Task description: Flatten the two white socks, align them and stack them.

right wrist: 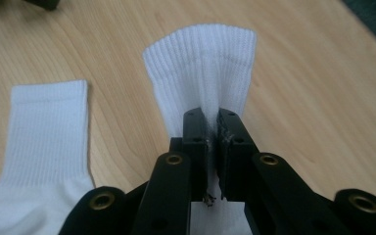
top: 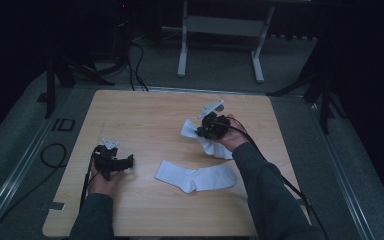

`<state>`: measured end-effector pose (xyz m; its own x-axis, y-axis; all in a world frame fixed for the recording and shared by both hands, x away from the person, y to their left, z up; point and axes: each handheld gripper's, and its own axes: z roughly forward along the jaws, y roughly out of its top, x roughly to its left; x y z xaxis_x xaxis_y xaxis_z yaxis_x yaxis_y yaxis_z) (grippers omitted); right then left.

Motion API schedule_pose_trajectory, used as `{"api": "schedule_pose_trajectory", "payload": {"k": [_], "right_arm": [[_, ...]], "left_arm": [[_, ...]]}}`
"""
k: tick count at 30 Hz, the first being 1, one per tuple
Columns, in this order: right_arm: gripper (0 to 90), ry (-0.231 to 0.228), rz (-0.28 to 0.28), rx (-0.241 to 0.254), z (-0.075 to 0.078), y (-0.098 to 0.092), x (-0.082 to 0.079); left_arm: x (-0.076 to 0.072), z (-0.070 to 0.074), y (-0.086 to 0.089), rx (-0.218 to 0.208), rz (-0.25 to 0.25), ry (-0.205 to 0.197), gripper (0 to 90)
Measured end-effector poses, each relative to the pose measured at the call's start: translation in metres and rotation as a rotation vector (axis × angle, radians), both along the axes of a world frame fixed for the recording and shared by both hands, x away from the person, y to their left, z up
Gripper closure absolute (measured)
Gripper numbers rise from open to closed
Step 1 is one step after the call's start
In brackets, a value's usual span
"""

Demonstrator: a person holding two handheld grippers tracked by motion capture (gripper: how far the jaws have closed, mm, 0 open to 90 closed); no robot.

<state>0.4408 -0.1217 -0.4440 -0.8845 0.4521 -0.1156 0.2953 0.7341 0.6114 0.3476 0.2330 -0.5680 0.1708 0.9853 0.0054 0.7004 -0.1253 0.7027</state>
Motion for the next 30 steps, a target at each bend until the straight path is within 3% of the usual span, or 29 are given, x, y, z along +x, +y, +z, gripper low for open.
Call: {"api": "schedule_pose_trajectory", "payload": {"k": [11,22,30], "right_arm": [[83.1,-0.057,-0.009,0.041,0.041,-0.030,-0.021],[83.0,-0.085,0.004,0.074,0.062,-0.042,-0.037],[82.8,-0.110,0.043,0.098,0.079,-0.044,-0.057]], "left_arm": [[0.000,0.000,0.000,-0.002,0.002,0.000,11.6],[0.000,0.000,0.000,-0.002,0.001,0.000,11.6],[0.000,0.000,0.000,-0.002,0.001,0.000,11.6]]}}
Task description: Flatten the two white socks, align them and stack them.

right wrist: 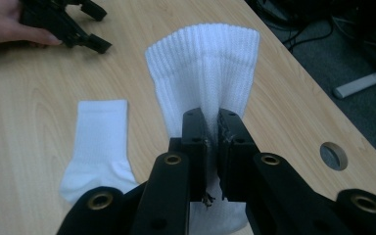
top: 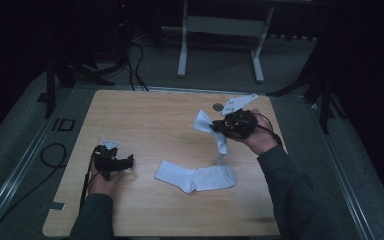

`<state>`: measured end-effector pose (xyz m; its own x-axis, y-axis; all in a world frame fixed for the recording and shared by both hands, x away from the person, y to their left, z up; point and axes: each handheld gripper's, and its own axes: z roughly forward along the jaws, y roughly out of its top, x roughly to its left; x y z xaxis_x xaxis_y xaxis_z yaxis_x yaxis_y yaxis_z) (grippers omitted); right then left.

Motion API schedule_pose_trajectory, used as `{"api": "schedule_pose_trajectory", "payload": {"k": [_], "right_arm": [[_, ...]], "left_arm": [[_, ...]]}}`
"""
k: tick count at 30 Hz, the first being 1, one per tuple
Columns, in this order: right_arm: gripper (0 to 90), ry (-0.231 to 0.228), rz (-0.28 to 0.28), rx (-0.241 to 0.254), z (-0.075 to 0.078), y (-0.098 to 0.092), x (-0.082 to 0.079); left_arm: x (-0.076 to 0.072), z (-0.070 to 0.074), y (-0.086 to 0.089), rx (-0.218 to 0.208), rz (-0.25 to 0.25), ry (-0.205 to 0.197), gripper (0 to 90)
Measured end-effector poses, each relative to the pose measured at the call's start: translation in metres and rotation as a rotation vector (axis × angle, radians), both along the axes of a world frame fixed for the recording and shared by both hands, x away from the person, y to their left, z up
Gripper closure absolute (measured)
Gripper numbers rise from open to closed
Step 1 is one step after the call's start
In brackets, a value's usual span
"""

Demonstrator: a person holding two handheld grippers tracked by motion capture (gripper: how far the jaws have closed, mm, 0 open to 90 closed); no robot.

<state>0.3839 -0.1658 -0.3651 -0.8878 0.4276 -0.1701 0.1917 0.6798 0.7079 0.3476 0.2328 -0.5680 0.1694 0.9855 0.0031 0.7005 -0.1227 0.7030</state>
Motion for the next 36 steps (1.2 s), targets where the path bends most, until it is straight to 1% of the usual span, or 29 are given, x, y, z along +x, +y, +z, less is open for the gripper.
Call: {"api": "schedule_pose_trajectory", "payload": {"k": [1,11,16,20,23,27,28,29,31,32,36], "right_arm": [[82.7,-0.008,0.008,0.009,0.004,-0.002,-0.007],[82.5,-0.021,0.043,0.034,0.017,-0.013,-0.036],[82.4,-0.025,0.051,0.032,0.019,-0.020,-0.048],[82.2,-0.021,0.062,0.033,0.020,-0.023,-0.054],[82.1,-0.009,0.065,0.018,0.016,-0.024,-0.056],[82.1,0.016,0.065,0.001,0.001,-0.024,-0.057],[82.1,0.022,0.065,-0.001,-0.003,-0.024,-0.057],[82.1,0.022,0.065,-0.001,-0.003,-0.024,-0.057],[82.1,0.037,0.069,-0.002,-0.012,-0.023,-0.055],[82.1,0.039,0.068,-0.003,-0.014,-0.023,-0.055],[82.1,0.055,0.085,0.001,-0.022,-0.019,-0.054]], "left_arm": [[0.000,0.000,0.000,0.000,0.000,0.000,11.6],[0.000,0.000,0.000,-0.001,0.001,0.000,11.6],[0.000,0.000,0.000,0.000,-0.001,0.002,11.6],[0.000,0.000,0.000,0.000,-0.001,0.002,11.6],[0.000,0.000,0.000,0.000,0.000,0.000,11.6],[0.000,0.000,0.000,0.000,0.000,-0.001,11.6],[0.000,0.000,0.000,0.000,0.000,-0.001,11.6],[0.000,0.000,0.000,0.000,0.000,-0.001,11.6],[0.000,0.000,0.000,0.000,0.000,0.000,11.6],[0.000,0.000,0.000,0.000,0.000,0.000,11.6],[0.000,0.000,0.000,0.000,0.000,0.000,11.6]]}}
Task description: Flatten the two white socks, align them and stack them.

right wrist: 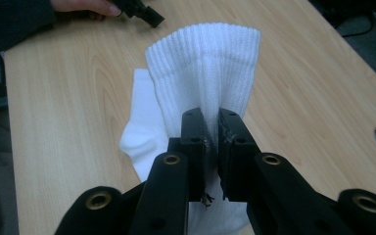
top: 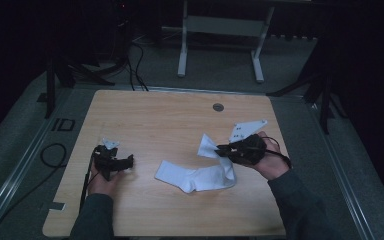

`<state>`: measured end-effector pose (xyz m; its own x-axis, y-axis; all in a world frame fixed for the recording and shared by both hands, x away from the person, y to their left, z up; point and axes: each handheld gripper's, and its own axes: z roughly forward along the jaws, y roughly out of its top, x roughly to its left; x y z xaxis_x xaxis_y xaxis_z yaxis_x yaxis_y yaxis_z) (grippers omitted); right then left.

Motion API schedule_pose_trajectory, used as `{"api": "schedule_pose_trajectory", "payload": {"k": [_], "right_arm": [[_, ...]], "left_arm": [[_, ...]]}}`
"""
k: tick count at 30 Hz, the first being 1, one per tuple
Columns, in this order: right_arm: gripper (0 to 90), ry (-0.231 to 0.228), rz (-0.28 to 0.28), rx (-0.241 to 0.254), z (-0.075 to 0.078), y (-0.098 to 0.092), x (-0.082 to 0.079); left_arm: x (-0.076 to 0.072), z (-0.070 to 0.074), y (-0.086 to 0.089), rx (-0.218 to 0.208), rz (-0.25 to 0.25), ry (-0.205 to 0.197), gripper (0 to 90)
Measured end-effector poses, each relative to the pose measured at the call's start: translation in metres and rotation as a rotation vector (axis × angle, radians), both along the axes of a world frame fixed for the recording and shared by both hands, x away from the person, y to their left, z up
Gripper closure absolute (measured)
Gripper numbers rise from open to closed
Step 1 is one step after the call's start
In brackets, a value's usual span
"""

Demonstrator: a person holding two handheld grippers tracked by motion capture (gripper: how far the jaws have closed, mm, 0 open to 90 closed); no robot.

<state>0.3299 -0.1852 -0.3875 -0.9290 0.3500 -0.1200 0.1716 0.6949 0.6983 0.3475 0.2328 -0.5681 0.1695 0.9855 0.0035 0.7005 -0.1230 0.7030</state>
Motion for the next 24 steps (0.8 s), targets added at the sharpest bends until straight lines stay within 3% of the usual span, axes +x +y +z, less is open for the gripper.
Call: {"api": "schedule_pose_trajectory", "payload": {"k": [15,21,24], "right_arm": [[81.3,0.052,0.074,0.025,-0.035,0.036,0.002],[81.1,0.081,0.052,0.057,-0.057,0.058,0.004],[81.1,0.085,0.036,0.041,-0.070,0.068,0.005]], "left_arm": [[0.000,0.000,0.000,0.000,0.000,0.000,11.6],[0.000,0.000,0.000,0.000,0.000,-0.001,11.6],[0.000,0.000,0.000,0.000,0.000,-0.001,11.6]]}}
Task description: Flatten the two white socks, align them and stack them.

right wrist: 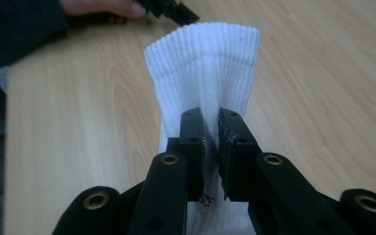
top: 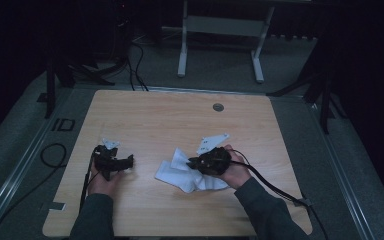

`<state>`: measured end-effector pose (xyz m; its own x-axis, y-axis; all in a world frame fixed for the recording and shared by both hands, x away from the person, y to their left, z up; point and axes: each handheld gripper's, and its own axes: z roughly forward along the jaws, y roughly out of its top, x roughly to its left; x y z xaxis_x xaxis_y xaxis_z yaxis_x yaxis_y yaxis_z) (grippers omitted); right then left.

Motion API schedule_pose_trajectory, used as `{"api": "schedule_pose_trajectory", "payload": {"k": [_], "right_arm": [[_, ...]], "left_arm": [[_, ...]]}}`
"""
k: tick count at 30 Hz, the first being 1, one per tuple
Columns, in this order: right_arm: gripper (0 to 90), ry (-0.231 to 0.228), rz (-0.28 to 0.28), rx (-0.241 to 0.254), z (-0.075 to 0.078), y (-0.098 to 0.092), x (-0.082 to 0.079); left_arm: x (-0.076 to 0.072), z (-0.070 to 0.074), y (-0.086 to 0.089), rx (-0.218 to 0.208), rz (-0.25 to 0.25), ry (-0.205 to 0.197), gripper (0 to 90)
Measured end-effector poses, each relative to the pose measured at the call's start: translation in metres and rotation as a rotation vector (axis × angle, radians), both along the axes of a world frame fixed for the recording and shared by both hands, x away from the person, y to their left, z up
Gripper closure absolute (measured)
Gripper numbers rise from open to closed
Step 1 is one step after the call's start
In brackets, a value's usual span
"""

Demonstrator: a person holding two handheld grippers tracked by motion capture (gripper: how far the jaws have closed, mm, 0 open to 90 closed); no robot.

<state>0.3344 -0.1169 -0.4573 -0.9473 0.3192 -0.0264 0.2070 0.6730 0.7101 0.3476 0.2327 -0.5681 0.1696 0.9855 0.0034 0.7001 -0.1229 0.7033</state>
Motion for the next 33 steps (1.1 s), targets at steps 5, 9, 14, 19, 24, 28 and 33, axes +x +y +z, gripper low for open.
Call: {"api": "schedule_pose_trajectory", "payload": {"k": [5,9,14,19,24,28,33], "right_arm": [[81.2,0.010,-0.024,-0.023,-0.017,0.012,0.003],[81.3,0.016,-0.036,-0.023,-0.023,0.017,0.005],[81.3,0.003,-0.039,-0.012,-0.013,0.023,0.004],[81.3,-0.007,-0.029,-0.029,-0.019,0.038,0.003],[81.3,0.014,-0.031,-0.053,-0.035,0.047,0.006],[81.0,0.035,-0.051,-0.089,-0.048,0.052,0.009],[80.1,0.063,-0.063,-0.119,-0.058,0.055,0.011]], "left_arm": [[0.000,0.000,0.000,0.000,0.000,0.000,11.6],[0.000,0.000,0.000,0.000,0.000,0.000,11.6],[0.000,0.000,0.000,0.000,0.000,0.000,11.6],[0.000,0.000,0.000,0.000,0.000,0.000,11.6],[0.000,0.000,0.000,0.000,-0.001,0.000,11.6],[0.000,0.000,0.000,0.000,-0.001,0.000,11.6],[0.000,0.000,0.000,0.000,-0.001,0.000,11.6]]}}
